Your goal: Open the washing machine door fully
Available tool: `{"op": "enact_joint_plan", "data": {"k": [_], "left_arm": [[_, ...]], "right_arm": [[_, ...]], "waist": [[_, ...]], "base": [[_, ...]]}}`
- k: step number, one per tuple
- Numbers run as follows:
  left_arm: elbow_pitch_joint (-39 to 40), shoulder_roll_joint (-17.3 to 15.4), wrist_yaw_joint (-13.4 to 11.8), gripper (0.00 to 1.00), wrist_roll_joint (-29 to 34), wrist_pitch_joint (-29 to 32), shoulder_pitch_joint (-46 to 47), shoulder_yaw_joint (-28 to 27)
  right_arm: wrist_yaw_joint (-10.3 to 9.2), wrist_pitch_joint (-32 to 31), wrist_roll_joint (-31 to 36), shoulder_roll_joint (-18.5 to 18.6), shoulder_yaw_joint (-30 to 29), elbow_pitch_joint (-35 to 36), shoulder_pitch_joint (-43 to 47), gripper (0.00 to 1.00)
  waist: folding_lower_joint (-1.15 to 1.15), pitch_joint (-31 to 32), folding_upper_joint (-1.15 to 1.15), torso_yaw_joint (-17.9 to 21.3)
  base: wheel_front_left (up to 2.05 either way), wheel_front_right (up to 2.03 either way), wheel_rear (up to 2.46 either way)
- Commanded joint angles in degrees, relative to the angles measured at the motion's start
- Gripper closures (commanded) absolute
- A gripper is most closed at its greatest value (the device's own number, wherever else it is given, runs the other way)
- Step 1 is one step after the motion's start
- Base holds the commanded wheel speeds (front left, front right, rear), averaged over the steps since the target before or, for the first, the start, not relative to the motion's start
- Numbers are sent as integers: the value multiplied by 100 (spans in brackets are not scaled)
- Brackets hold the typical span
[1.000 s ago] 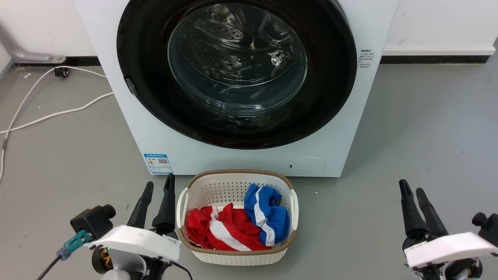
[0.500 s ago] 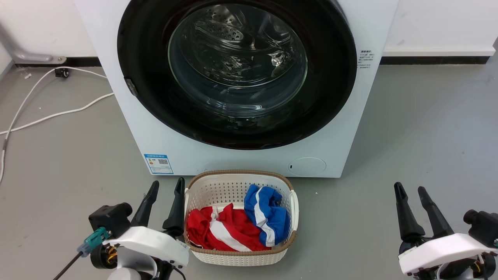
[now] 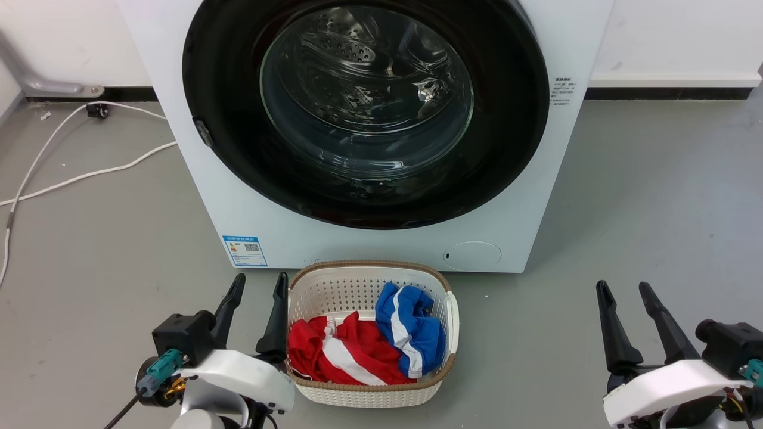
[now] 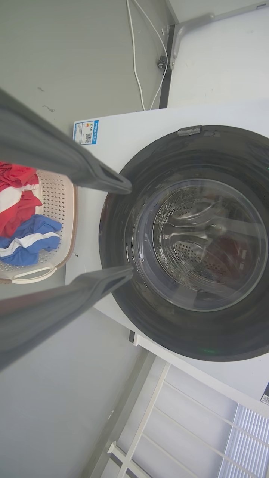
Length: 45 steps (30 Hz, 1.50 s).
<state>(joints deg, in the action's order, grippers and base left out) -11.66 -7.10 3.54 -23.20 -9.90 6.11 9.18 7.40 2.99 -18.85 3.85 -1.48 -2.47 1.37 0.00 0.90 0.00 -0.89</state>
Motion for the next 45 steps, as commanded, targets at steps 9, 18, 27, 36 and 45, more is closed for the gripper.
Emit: {"op": "enact_joint_plan", "data": {"k": [9,18,27,36,45], "left_arm": [[-84,-58,31,0,477,-162,84,-4],[-138,-39,57,0,865,-264,104,-25],[-289,41,156,0,1100,-368,114,-102],[-384,125,237,0,1370,-458,120,-171],[-461,189,294,0,1579,-544,124,-259]], "right_arm": [[11,-69,575,-46,-36,239,87,0],[12,-127,956,-81,-53,323,149,0],[12,-126,1332,-97,-71,404,212,0],[8,-99,1495,-102,-95,407,230,0],[8,-48,1587,-105,-111,348,244,0]], "waist": [[0,-1,0,-4],[0,4,0,-6],[0,22,0,-1],[0,37,0,-16],[0,28,0,-27]], "base": [[0,0,0],[0,0,0],[0,0,0],[0,0,0],[0,0,0]]}}
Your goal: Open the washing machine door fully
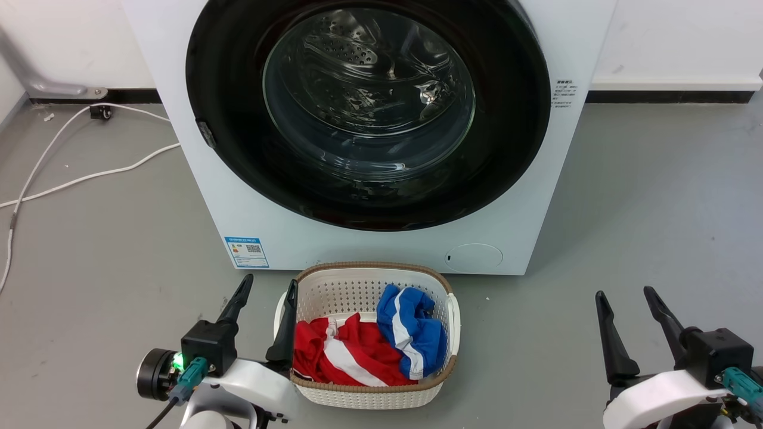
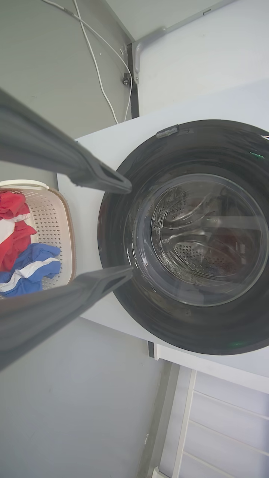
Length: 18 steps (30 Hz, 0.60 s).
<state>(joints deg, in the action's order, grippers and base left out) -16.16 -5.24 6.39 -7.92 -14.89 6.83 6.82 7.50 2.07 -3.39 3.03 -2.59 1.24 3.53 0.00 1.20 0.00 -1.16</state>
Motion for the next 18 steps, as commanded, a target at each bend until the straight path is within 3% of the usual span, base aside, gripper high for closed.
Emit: {"op": "enact_joint_plan", "data": {"k": [1,18], "left_arm": [[-28,8,17,0,23,-45,46,-40],[-130,82,93,0,-76,-38,61,-171]], "right_arm": [[-1,47,3,-22,4,-41,18,0],[-1,154,-202,-22,-30,-231,-105,0]], "waist": [[0,-2,0,1],[0,-26,0,-1]], "base": [[0,0,0],[0,0,0]]}}
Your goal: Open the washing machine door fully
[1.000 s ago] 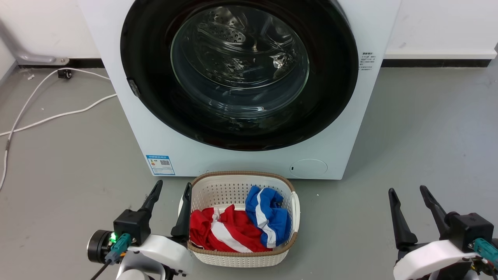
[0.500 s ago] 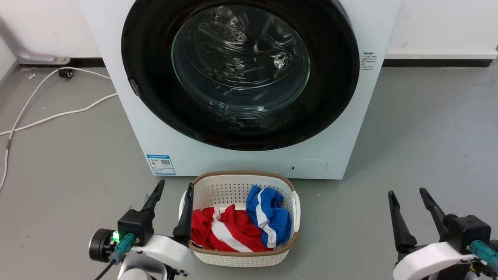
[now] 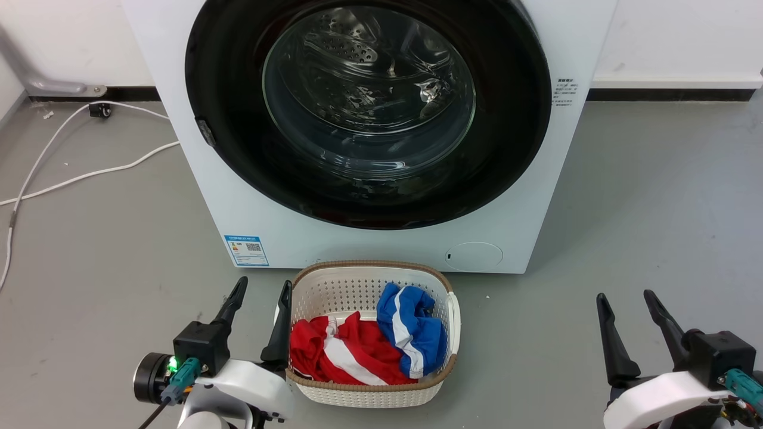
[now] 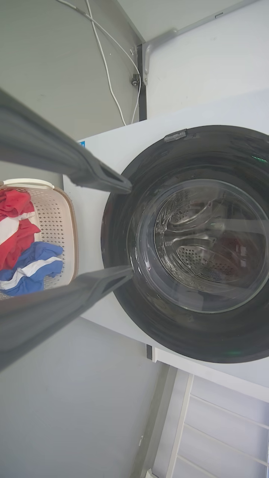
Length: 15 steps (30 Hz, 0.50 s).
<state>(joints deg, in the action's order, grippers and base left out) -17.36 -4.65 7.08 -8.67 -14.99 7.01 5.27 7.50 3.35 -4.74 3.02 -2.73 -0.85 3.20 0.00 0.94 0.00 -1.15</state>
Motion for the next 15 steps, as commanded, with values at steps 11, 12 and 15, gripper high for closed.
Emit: {"op": "enact_joint_plan", "data": {"k": [11,12,15], "left_arm": [[33,53,31,0,-15,-28,59,-118],[35,59,31,0,-15,-28,60,-123],[59,67,29,0,-17,-28,60,-137]], "right_arm": [[-1,65,-2446,-20,-287,-280,-262,100],[-1,60,-2940,-18,-330,-336,-305,100],[-1,37,-3816,-18,-436,-373,-420,100]], "waist": [[0,-3,0,18],[0,-3,0,18],[0,-3,0,21]], "base": [[0,0,0],[0,0,0],[0,0,0]]}}
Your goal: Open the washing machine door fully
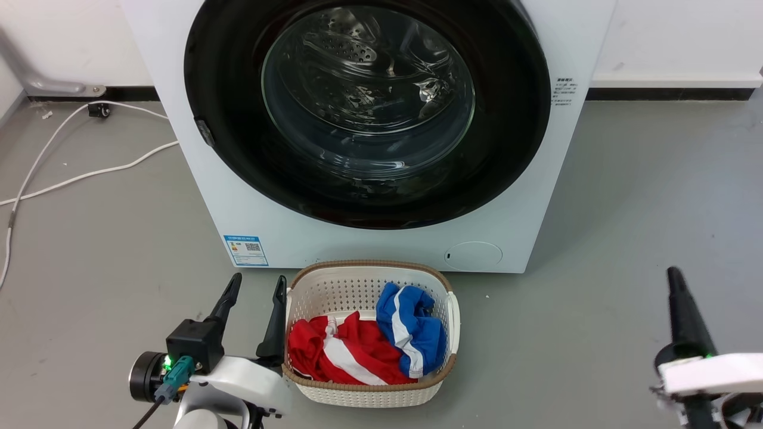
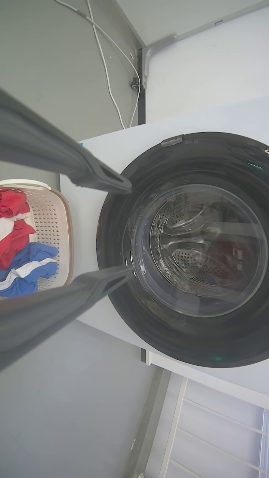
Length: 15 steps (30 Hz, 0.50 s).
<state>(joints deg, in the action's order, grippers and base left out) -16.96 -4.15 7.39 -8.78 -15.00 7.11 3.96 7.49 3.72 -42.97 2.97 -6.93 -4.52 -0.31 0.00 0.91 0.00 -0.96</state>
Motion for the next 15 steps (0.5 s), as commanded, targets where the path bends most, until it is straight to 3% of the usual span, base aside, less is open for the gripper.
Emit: {"op": "enact_joint_plan", "data": {"k": [1,6,15], "left_arm": [[48,23,0,0,-8,-27,51,-19],[137,42,4,0,22,-21,76,-37],[520,79,8,0,74,-21,328,-54]], "right_arm": [[0,-55,-796,-13,-153,-31,-208,100],[0,-300,-2441,-12,-715,-133,-715,100],[0,-768,-2811,557,-1694,-829,-2164,100]], "waist": [[0,-10,0,4],[0,-84,0,13],[0,-681,0,-79]], "base": [[0,0,0],[0,0,0],[0,0,0]]}}
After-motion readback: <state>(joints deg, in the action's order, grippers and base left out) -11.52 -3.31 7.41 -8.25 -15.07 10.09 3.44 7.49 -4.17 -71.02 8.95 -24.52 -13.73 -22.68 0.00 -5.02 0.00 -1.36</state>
